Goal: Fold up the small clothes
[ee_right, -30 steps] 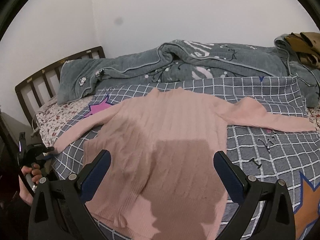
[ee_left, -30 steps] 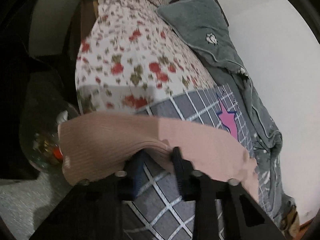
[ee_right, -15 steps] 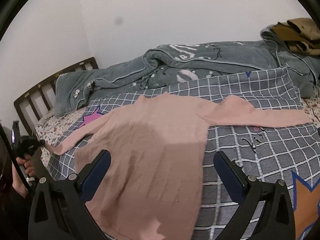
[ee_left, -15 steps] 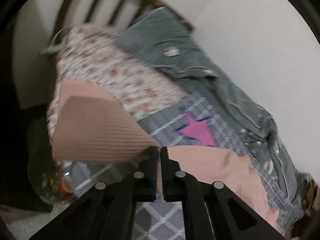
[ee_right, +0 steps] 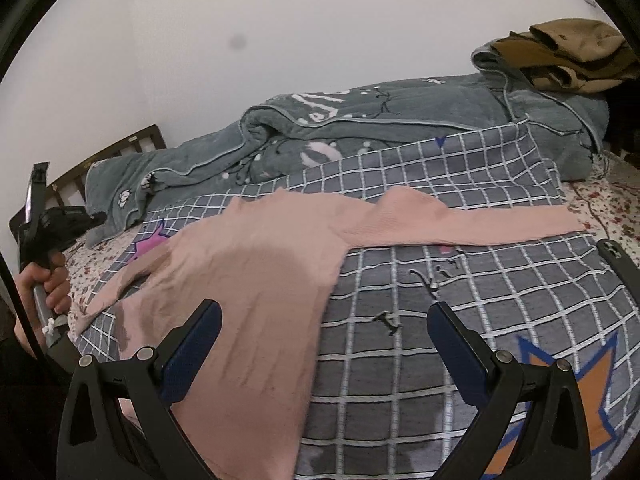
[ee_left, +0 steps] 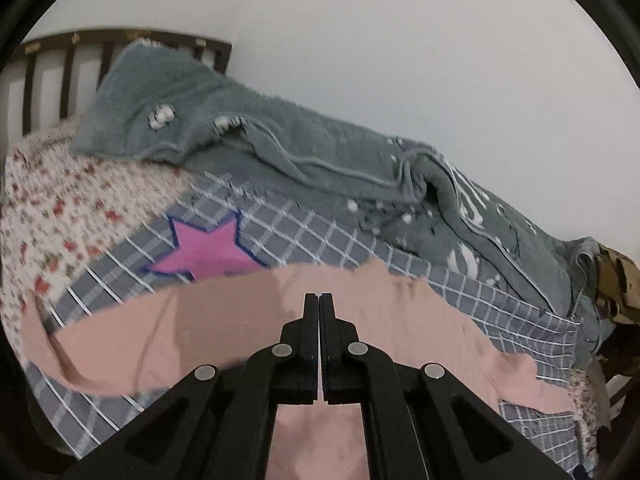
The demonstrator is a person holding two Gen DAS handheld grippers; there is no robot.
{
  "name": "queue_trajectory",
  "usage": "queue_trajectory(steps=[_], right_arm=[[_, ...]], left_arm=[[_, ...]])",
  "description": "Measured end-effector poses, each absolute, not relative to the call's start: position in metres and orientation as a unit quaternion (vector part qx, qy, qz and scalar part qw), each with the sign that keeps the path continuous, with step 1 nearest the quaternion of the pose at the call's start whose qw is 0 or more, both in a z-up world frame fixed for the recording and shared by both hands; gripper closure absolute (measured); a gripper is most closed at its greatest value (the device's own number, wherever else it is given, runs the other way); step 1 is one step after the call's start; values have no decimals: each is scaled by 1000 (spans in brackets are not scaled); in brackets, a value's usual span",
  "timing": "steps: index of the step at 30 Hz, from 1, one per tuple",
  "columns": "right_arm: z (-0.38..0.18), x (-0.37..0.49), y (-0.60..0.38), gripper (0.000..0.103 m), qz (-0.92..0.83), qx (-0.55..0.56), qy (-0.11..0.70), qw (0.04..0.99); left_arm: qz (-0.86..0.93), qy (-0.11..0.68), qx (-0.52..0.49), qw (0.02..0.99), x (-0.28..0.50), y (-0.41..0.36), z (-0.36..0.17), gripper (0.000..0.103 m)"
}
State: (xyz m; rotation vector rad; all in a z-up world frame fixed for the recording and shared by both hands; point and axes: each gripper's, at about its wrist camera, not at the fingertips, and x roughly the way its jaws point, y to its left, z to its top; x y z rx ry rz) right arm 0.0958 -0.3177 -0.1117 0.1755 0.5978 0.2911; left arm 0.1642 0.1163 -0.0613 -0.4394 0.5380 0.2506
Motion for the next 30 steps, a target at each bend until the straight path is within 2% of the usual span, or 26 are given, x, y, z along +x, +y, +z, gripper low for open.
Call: queue_trajectory(steps=[3,4,6,8,10,22,30], right_arm=[[-109,94,-323,2,142,83,290,943],[-108,94,-323,2,142,82,290,943],[-107,93,-322,2,143,81,288,943],[-107,92,-320,2,147,83,288,943],[-109,92,-314,2,154,85,291,940],[-107,90,-244,2,194,48,308,930],[-108,87,-201,2,194,18,331,923]], left_arm=[[126,270,-225,928,164,113,-71,101],[129,278,-225,925,163,114,-75,96],[142,292,-222,919,161,118,-81,81],[161,296,-227,914,152,132,-87,50],[178,284,-238,912,138,151,-93,35],[342,321,-328,820,54,298,-158,35],[320,341,-372,802,57,336,-194,36]])
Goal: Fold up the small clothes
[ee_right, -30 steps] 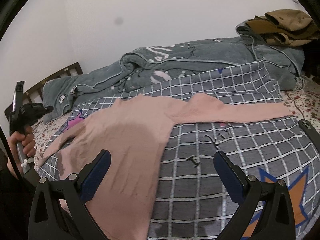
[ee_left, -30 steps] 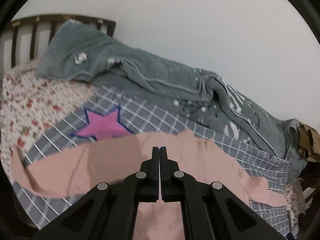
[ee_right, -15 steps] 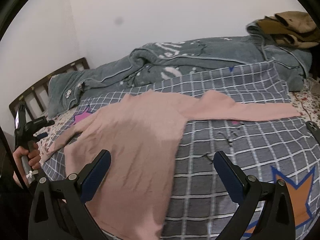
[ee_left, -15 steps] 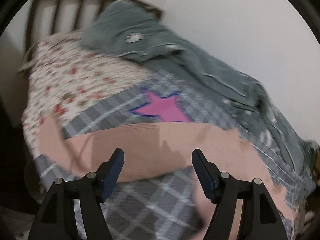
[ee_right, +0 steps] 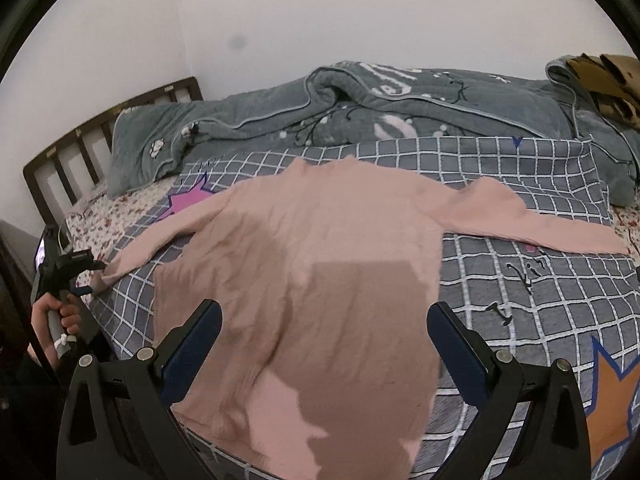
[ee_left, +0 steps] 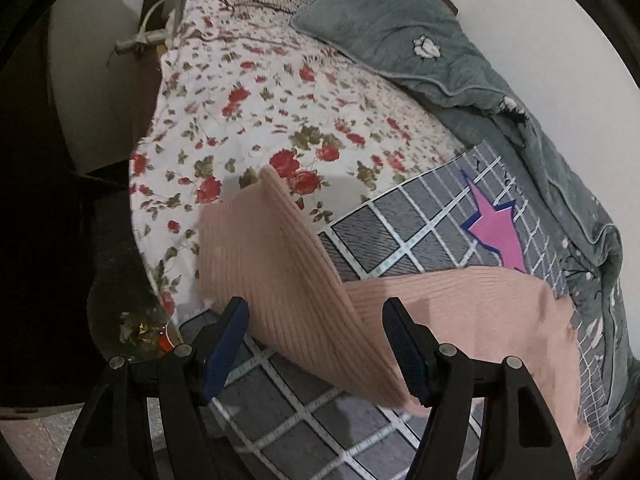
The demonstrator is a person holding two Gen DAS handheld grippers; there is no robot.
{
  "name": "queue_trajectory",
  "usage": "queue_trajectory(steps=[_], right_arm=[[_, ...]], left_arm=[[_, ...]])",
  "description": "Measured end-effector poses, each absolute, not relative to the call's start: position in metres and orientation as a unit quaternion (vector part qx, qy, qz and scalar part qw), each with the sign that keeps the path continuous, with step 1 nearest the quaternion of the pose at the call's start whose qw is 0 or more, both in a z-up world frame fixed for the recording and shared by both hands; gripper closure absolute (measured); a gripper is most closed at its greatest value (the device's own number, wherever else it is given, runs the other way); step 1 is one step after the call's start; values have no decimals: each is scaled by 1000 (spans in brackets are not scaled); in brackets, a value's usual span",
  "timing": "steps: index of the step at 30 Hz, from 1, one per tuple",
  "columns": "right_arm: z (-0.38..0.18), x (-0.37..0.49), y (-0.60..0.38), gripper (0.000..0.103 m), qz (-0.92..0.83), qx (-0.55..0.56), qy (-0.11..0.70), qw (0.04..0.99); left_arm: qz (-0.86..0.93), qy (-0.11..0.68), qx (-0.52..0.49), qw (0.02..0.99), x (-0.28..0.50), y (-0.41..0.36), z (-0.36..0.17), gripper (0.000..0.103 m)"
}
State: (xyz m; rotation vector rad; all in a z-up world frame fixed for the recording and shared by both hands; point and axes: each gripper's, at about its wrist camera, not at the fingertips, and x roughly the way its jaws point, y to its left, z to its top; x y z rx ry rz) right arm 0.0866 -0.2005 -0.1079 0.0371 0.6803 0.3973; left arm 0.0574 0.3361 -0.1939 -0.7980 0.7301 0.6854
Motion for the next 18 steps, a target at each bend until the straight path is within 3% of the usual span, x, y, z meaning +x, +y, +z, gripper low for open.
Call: queue_trajectory(steps=[1,3,5,6,7,12,18], right_arm=[[-108,85,-198,2,193,14,332,923],[-108,82,-192,2,188,3,334,924],[-109,79,-188,2,184,-8,335,924],[-109,79,-187,2,183,-12,336,924],[-109,78,-187,2,183,-13,336,924],[-104,77,-192,2,191,-4,326,926],[-97,76,-215,2,188,9,307,933]], left_arm=[[317,343,-374,801,61,339,-197,38],[324,347,-374,797,62,340,-200,53],[335,348,-370,793,60,344,-200,82],[333,345,-372,795,58,347,-199,92],[328,343,-376,796,56,349,-198,96],[311,314,-385,810,49,346,-173,96],[254,276,-340,862,86,299,-104,96]])
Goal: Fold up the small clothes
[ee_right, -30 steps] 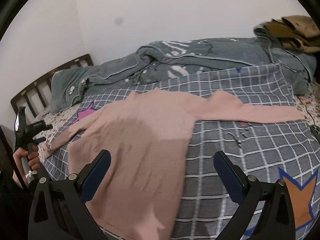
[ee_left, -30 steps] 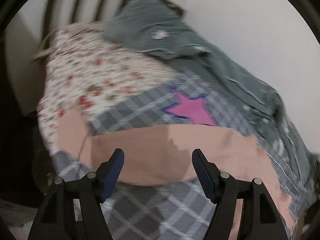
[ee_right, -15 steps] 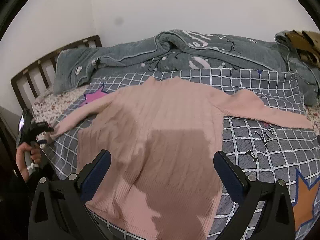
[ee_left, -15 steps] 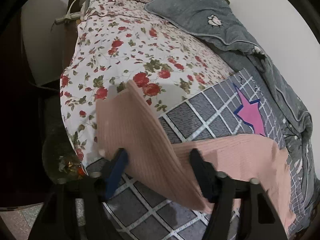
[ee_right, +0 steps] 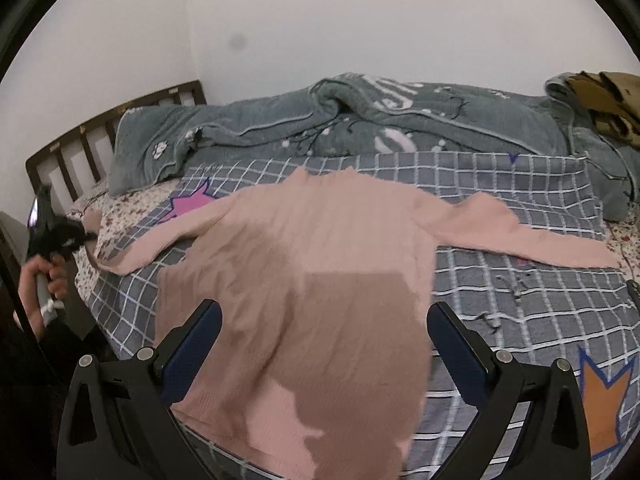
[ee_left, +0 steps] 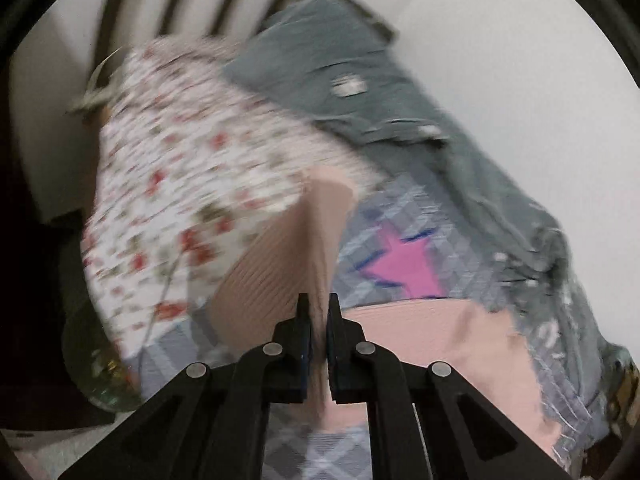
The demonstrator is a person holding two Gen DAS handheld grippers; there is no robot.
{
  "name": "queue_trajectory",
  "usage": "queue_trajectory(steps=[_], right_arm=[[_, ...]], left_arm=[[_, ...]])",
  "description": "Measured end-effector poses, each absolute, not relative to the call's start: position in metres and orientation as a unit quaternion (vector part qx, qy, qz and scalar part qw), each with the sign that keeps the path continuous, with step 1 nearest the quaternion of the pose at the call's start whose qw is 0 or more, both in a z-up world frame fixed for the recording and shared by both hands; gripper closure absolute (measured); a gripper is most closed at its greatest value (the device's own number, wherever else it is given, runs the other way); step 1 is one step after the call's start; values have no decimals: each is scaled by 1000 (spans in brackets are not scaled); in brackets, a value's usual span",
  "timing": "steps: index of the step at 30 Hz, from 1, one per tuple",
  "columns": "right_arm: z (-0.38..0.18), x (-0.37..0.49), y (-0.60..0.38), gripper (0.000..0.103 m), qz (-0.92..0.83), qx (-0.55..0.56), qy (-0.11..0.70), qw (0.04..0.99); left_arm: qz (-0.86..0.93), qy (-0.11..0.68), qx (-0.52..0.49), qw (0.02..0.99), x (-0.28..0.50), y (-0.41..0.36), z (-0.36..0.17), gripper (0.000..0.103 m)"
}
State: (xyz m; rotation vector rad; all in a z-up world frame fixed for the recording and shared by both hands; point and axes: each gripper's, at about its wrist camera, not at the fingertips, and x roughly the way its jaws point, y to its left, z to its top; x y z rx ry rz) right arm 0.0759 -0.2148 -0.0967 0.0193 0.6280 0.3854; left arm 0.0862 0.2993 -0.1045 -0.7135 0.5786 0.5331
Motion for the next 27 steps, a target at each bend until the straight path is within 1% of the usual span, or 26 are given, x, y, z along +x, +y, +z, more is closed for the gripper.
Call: queue_trajectory(steps=[4,7,11,14,18,24,25,26,27], right_arm=[[-92,74,-251,2,157,29,291,943],[-91,76,-280,2,136,52,282,948],[-95,81,-321,2,99,67,284,951],[-102,85,-343,2,71,71,291,952],[-117,94,-367,2,48,92,315,943],[-132,92,-376,2,31,86,331,939],[-133,91,-376,2,32,85,332,939],[-134,93,-376,2,33,84,333,938],[-134,95,-373,2,35,83,336,938]], left_arm=[[206,256,-286,900,136,239,-57,96],[163,255,-244,921,175,184,-37,96],[95,272,-210,934,224,113,-31,96],[47,295,-196,934,254,59,-44,96],[-10,339,-161,927,285,-15,-82,96],[-77,423,-119,895,298,-81,-147,95],[-85,435,-109,890,296,-88,-155,94],[-84,443,-99,887,293,-91,-159,88],[-85,452,-90,883,292,-94,-163,85]])
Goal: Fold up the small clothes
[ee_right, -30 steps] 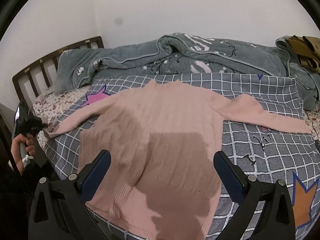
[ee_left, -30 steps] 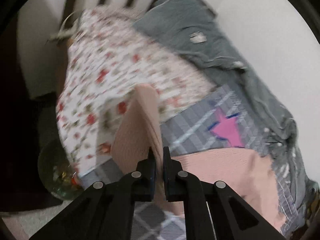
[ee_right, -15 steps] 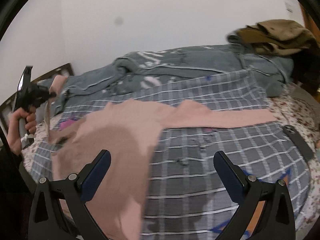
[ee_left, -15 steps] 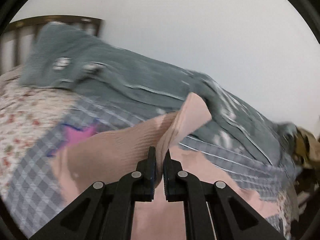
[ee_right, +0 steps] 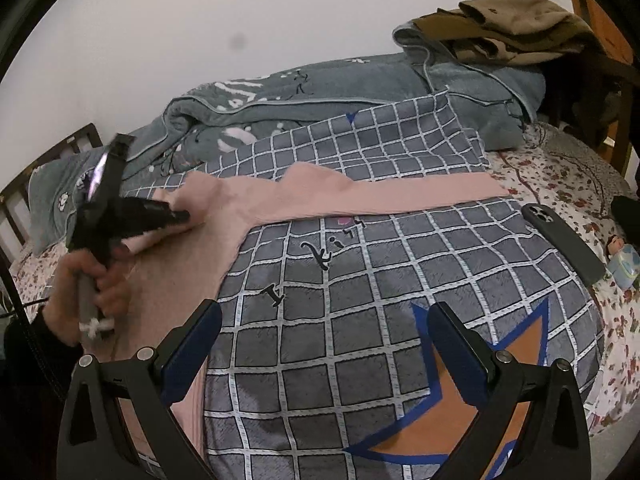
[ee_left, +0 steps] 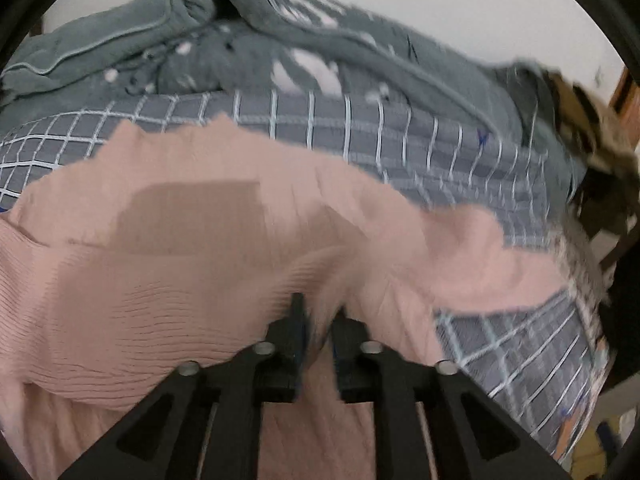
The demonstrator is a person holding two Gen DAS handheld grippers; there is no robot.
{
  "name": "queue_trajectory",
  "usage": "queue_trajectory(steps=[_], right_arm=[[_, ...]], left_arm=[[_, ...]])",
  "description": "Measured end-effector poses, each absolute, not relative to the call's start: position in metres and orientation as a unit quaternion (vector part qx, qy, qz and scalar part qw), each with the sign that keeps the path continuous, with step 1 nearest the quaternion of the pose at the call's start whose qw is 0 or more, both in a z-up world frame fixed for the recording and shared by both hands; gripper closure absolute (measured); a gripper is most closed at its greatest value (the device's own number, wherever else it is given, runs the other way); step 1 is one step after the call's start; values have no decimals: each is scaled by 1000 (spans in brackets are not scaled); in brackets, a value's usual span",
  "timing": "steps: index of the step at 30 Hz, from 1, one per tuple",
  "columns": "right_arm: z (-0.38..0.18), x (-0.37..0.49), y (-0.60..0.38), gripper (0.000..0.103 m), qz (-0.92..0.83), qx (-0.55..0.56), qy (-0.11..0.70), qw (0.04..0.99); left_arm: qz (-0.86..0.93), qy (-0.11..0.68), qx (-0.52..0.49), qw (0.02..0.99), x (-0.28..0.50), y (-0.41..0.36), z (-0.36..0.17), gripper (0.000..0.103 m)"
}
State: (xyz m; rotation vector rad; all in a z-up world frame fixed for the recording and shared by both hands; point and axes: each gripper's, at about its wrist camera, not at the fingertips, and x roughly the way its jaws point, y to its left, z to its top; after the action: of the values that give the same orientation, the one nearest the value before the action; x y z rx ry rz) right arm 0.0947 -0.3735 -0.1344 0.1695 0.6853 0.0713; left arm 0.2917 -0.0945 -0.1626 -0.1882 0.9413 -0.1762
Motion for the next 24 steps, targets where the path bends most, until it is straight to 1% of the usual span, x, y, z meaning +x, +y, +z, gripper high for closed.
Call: queue_trajectory(steps=[3,4,5,6,7,8,14,18,21,23,24], right_arm=[[-135,100,-364,2,46,77,337,937],[-135,103,-358,2,53,75,336,937],[-134,105,-354,2,56,73,336,937],[-134,108,-348,2,62,70,335,938],[-133,111,-340,2,69,67,334,938],[-133,113,-336,2,74,66,334,938],[-130,135,-294,2,110,50,324,938],[-130,158,-268,3,126,41,315,940],[-134,174,-253,10,129,33,313,940],[-137,186,-244,16,126,22,309,942],[-141,195,-240,18,119,14,309,944]], left_arm=[[-92,466,-90,876,287,-85,-164,82],[-90,462,-100,877,285,-79,-161,76],[-88,454,-114,879,281,-67,-156,64],[-84,446,-123,883,280,-55,-151,57],[-77,434,-132,888,280,-42,-146,41],[-69,417,-140,895,275,-26,-140,32],[5,371,-160,915,254,71,-123,32],[78,363,-153,916,242,135,-130,32],[103,381,-148,907,242,167,-146,34],[92,396,-165,898,247,183,-157,34],[83,399,-175,896,248,188,-163,35]])
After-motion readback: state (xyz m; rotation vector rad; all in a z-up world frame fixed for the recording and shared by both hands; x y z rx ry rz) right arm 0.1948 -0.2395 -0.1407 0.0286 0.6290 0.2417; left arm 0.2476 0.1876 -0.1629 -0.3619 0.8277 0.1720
